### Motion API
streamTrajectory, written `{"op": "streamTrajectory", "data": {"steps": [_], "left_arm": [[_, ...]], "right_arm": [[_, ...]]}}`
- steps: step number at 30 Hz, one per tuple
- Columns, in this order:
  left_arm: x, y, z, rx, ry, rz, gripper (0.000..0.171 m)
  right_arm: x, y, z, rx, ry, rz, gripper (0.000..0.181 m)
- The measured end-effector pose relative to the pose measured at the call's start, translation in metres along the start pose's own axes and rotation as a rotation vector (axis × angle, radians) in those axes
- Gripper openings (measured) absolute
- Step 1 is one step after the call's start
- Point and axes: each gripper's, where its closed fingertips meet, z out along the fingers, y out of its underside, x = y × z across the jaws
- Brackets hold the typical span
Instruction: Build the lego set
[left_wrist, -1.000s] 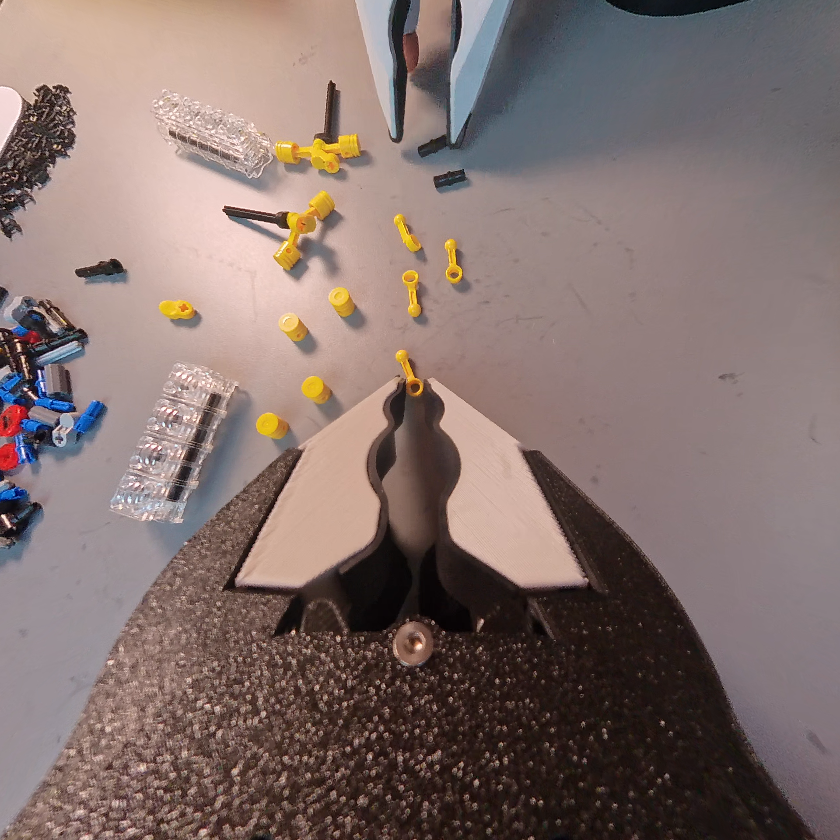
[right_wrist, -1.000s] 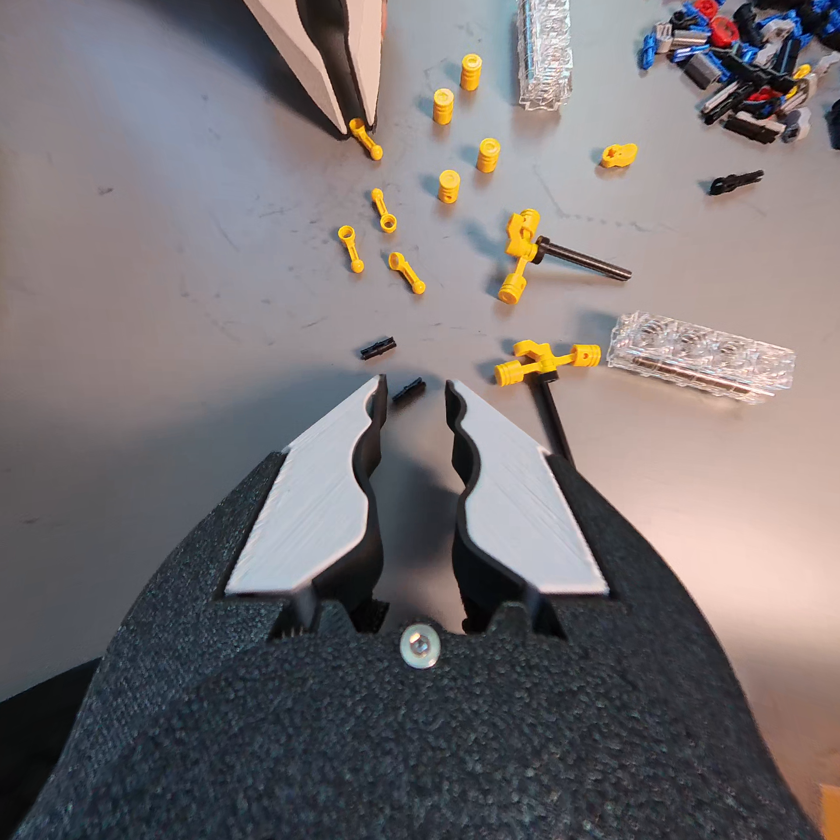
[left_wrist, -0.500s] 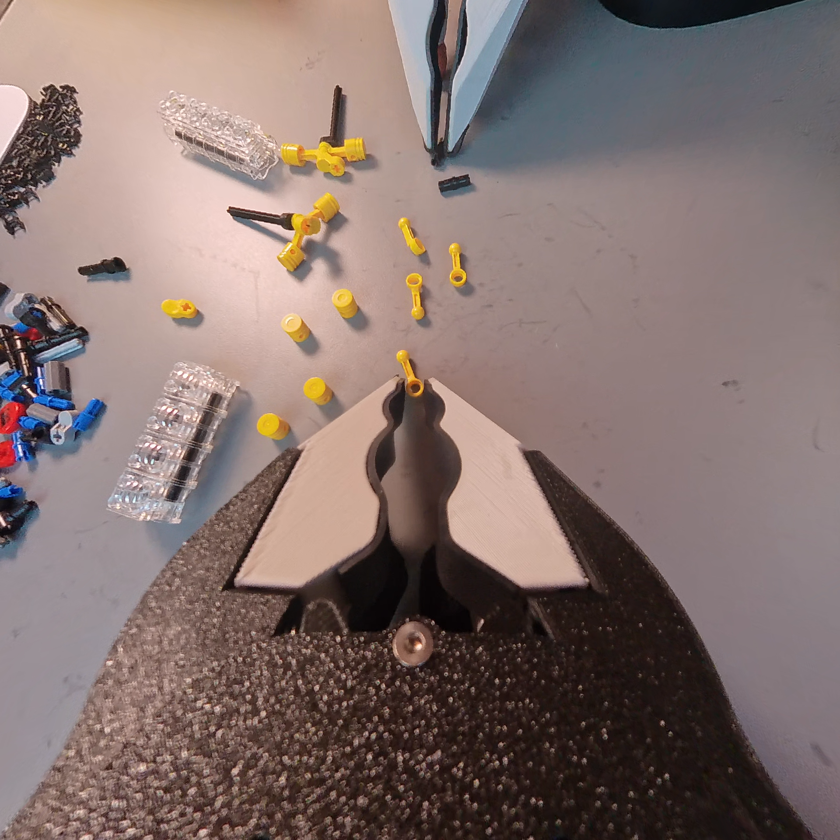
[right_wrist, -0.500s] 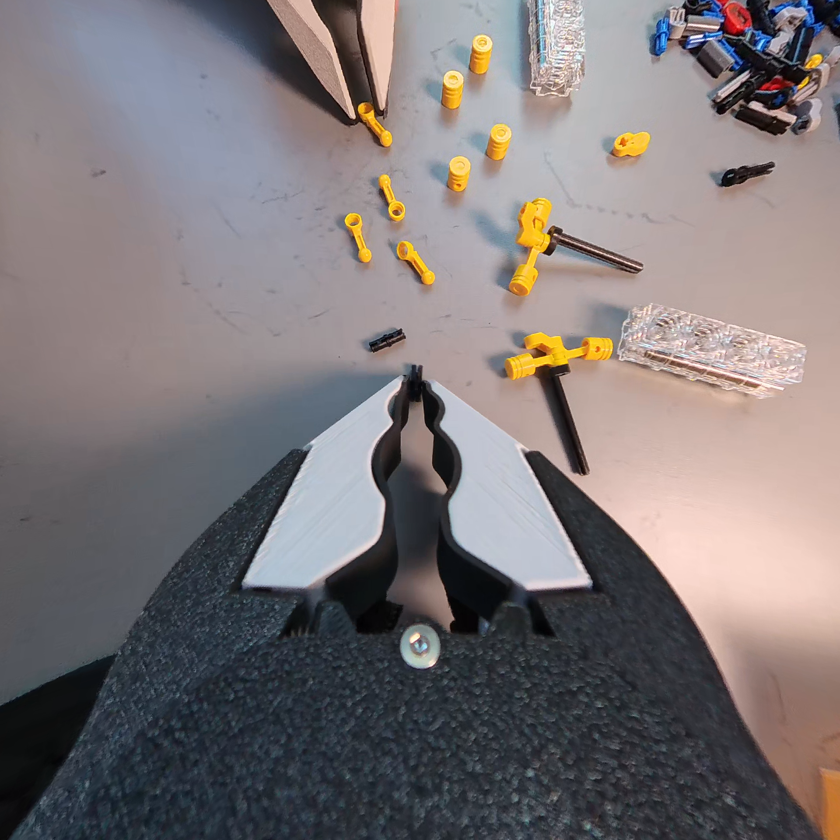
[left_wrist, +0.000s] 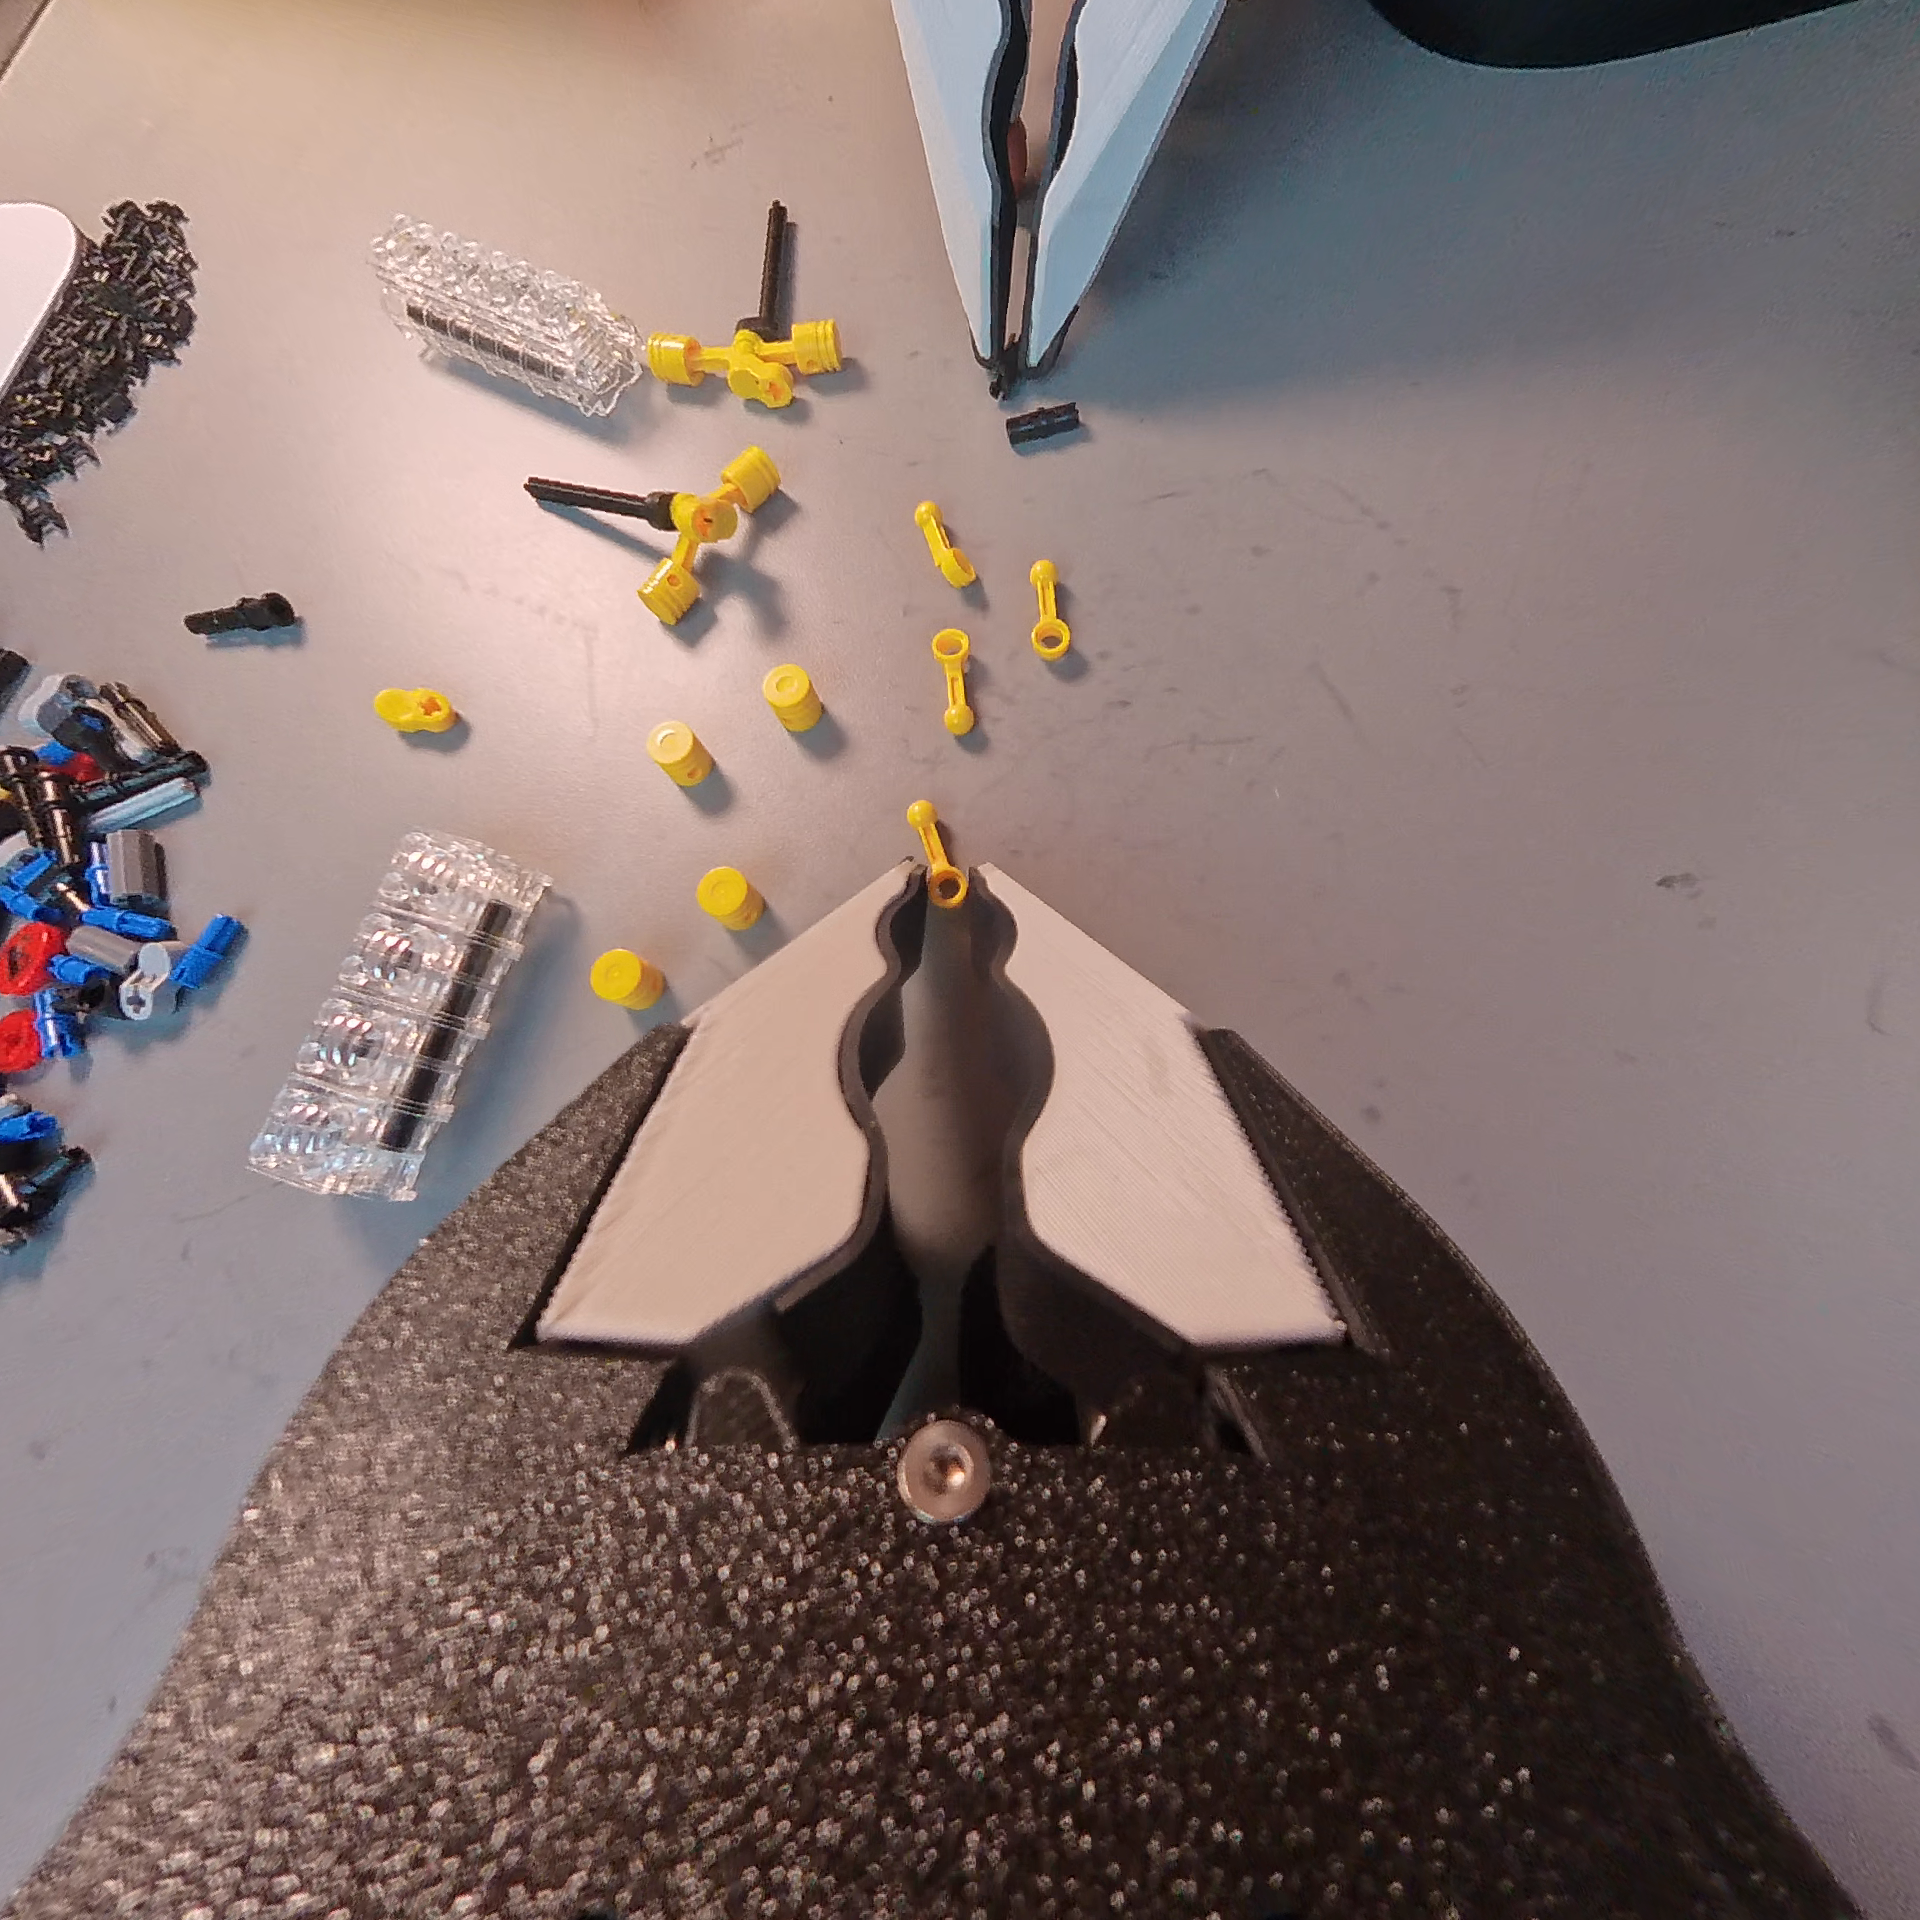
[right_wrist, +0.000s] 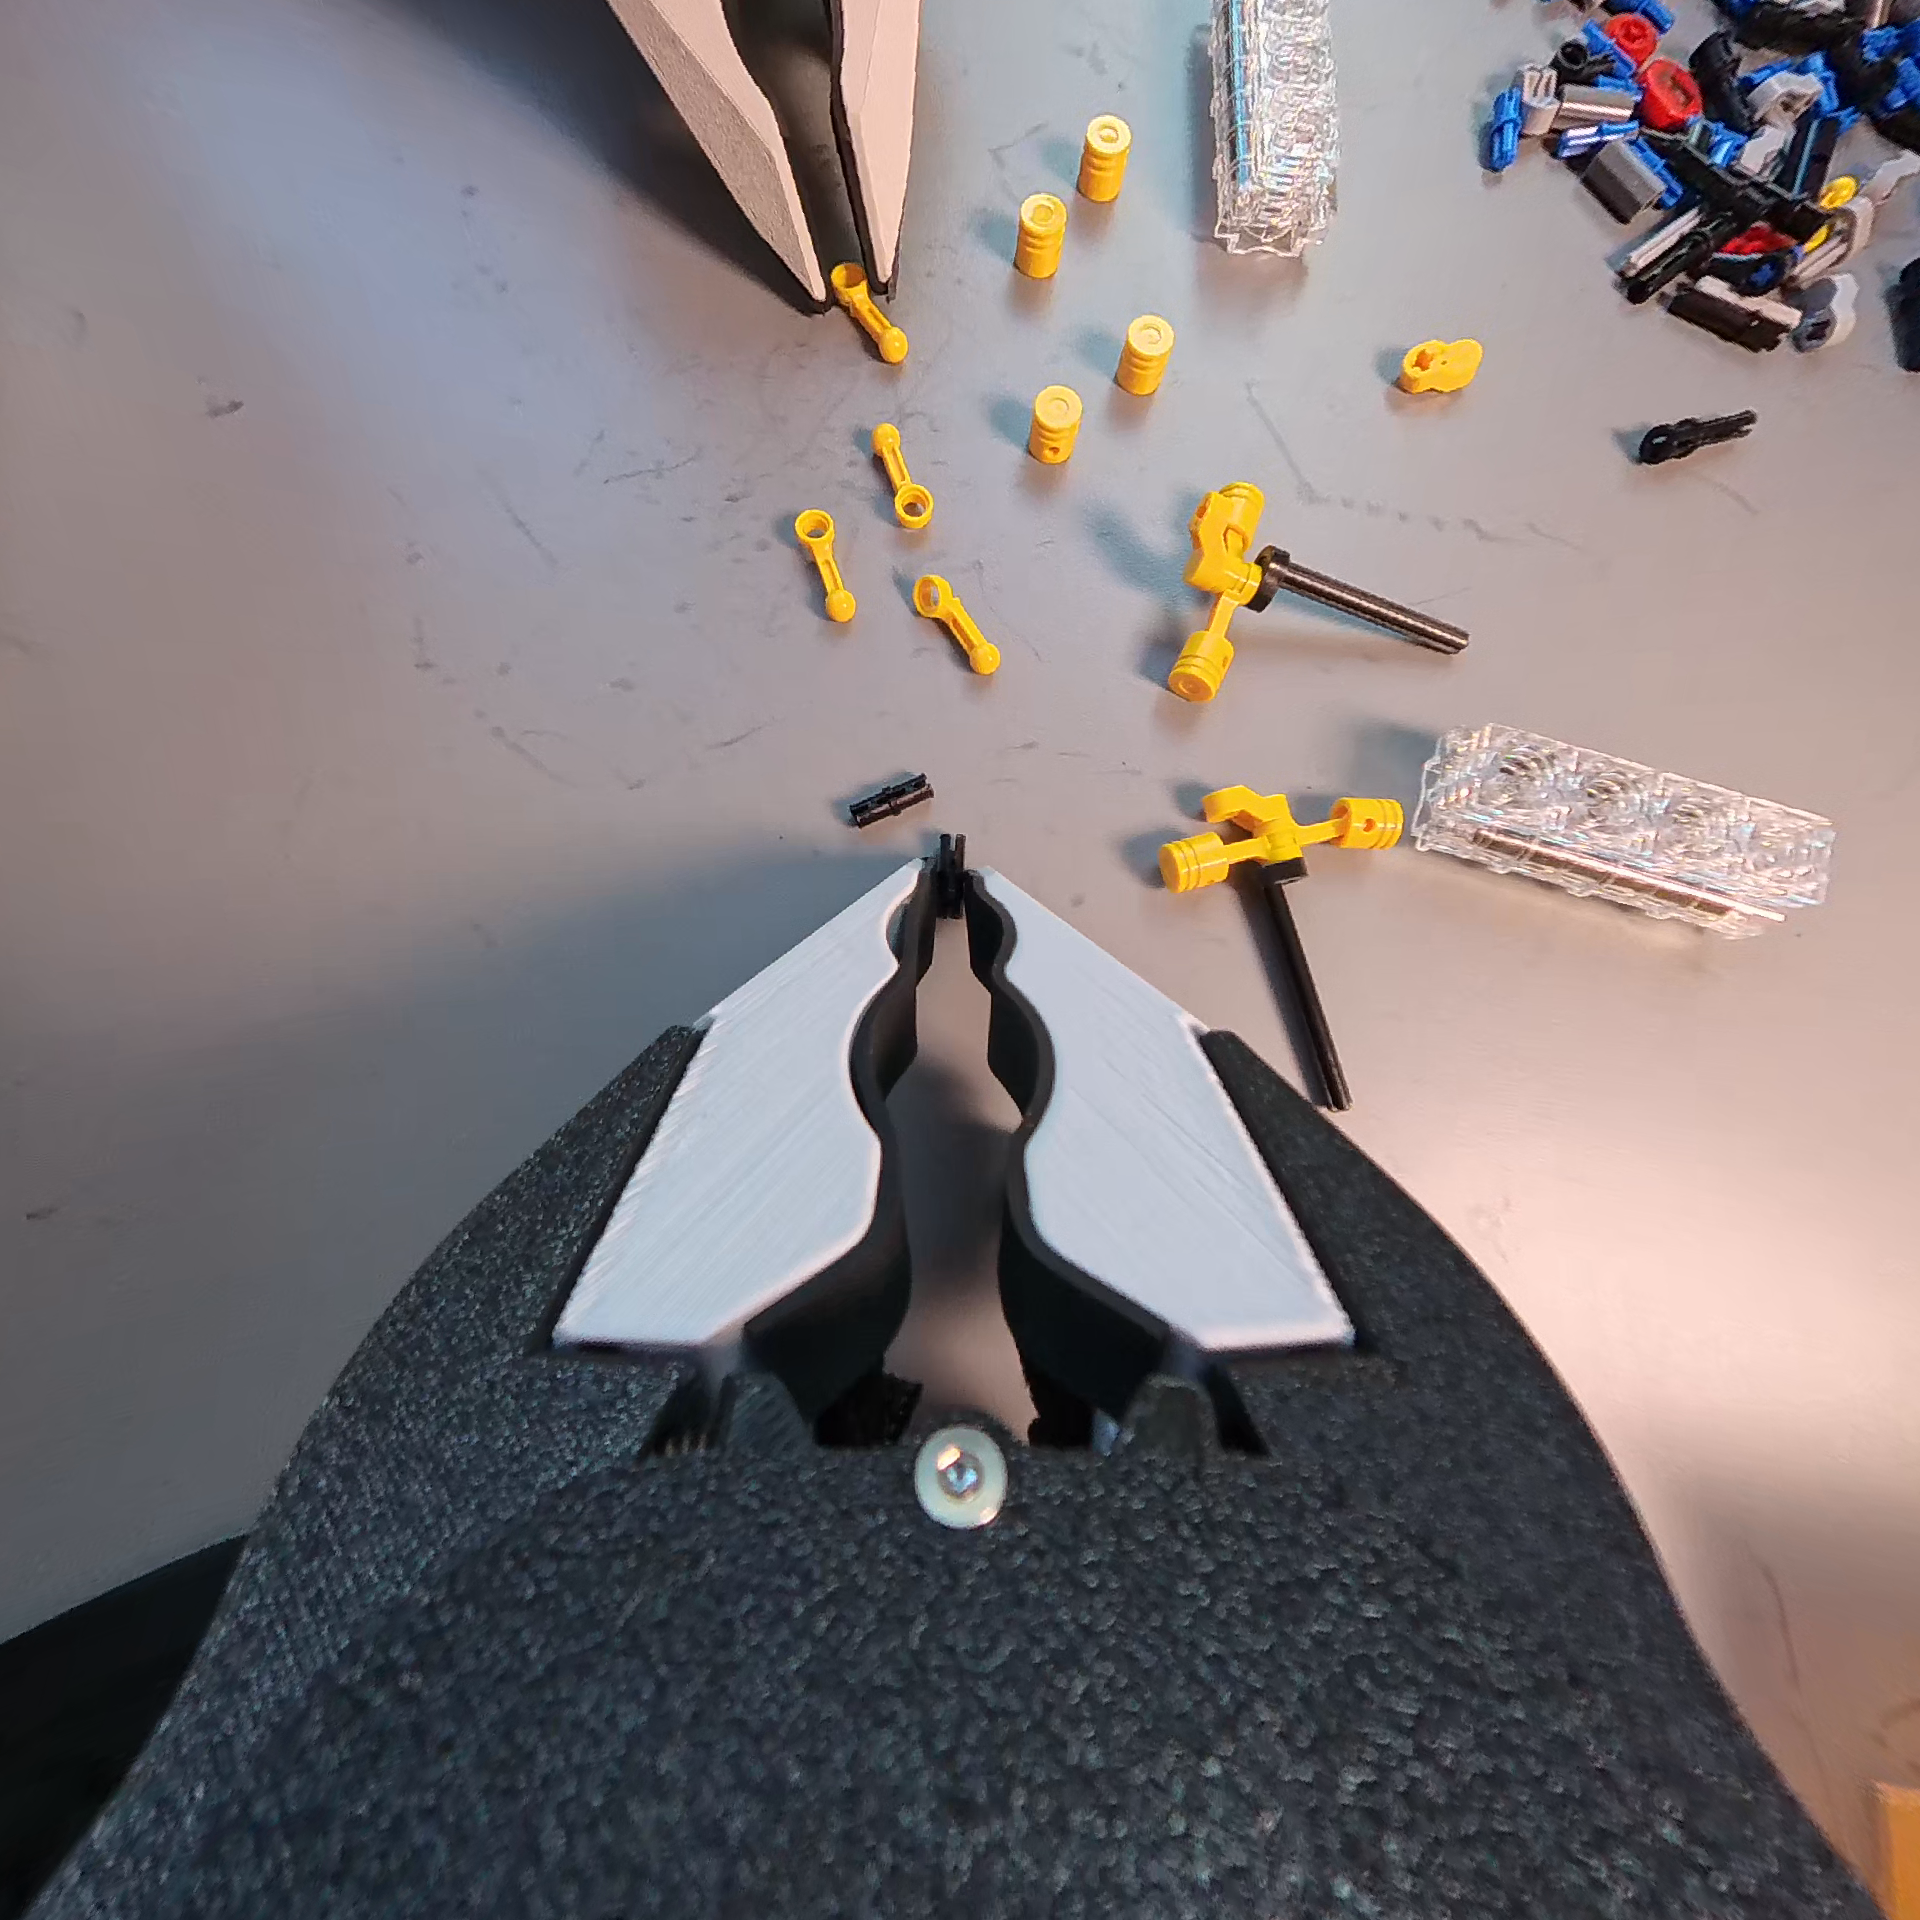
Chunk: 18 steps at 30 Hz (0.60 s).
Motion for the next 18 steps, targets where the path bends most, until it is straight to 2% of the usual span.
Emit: {"op": "streamTrajectory", "data": {"steps": [18], "left_arm": [[-0.0006, -0.0001, 0.0005, 0.004, 0.001, 0.014, 0.008]], "right_arm": [[0.0001, -0.001, 0.0009, 0.016, 0.016, -0.016, 0.005]]}}
